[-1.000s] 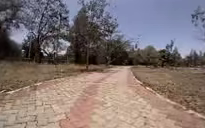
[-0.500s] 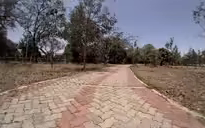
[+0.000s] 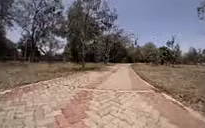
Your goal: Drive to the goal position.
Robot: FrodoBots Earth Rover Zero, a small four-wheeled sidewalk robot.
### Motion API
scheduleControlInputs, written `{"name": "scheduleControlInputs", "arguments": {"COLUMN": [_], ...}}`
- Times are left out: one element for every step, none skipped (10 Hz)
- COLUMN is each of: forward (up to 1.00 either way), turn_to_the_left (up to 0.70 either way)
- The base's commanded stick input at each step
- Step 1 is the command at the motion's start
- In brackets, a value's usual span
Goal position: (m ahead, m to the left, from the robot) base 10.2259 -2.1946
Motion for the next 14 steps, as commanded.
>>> {"name": "scheduleControlInputs", "arguments": {"forward": [1.00,1.00,1.00,1.00,1.00,1.00,1.00,1.00,1.00,1.00,1.00,1.00,1.00,1.00], "turn_to_the_left": [0.00,0.00,0.00,0.00,0.00,0.00,0.00,0.00,-0.12,-0.29,-0.35,-0.34,-0.19,-0.08]}}
